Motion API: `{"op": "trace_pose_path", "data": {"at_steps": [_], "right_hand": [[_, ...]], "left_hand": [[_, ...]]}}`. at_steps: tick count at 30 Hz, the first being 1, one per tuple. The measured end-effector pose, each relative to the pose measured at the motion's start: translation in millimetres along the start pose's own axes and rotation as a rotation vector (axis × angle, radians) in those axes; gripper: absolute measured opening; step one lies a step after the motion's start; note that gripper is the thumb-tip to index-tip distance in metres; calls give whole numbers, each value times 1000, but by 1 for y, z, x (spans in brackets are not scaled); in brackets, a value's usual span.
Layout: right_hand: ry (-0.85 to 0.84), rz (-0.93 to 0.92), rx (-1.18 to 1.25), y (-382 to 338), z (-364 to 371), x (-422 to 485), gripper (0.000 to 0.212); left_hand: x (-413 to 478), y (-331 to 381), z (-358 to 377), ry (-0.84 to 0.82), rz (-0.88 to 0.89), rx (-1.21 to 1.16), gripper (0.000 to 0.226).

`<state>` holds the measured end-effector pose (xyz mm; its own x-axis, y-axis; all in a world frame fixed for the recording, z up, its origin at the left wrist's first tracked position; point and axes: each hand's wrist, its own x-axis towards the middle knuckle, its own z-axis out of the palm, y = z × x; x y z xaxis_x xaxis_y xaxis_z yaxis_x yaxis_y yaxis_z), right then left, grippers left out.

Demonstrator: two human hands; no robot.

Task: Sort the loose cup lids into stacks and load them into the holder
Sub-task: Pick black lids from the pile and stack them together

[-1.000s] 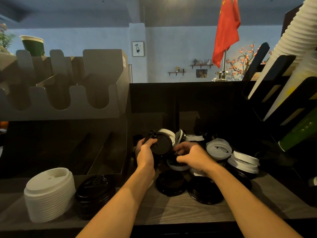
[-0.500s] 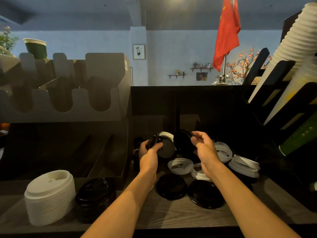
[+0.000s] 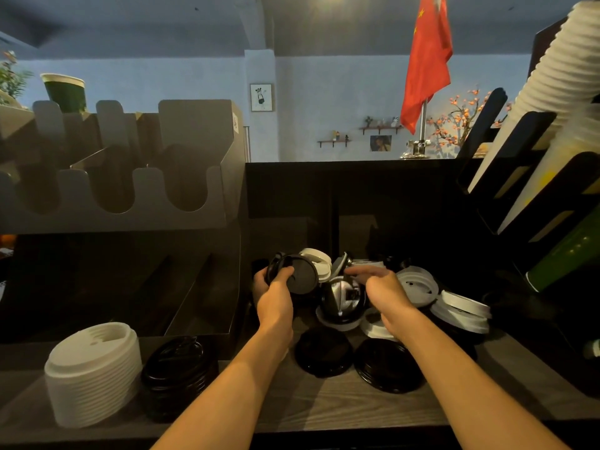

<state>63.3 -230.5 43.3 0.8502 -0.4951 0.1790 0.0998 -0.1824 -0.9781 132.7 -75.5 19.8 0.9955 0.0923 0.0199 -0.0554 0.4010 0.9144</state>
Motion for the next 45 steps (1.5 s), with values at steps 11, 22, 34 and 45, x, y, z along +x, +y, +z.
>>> {"op": "trace_pose_path", "data": {"at_steps": [11, 22, 34, 45], "right_hand": [[-337, -269, -780, 5, 20, -9, 52], [-356, -209, -1132, -1, 19, -8, 39], [-348, -134, -1046, 13, 9, 6, 41], [-362, -85, -917, 7, 2, 1, 62]], "left_hand": [[0, -2, 4, 44, -28, -20, 51], [-2, 0, 4, 31, -6, -4, 50], [-10, 1, 3, -83, -16, 14, 32], [-10, 2, 1, -130, 1, -19, 32]]}}
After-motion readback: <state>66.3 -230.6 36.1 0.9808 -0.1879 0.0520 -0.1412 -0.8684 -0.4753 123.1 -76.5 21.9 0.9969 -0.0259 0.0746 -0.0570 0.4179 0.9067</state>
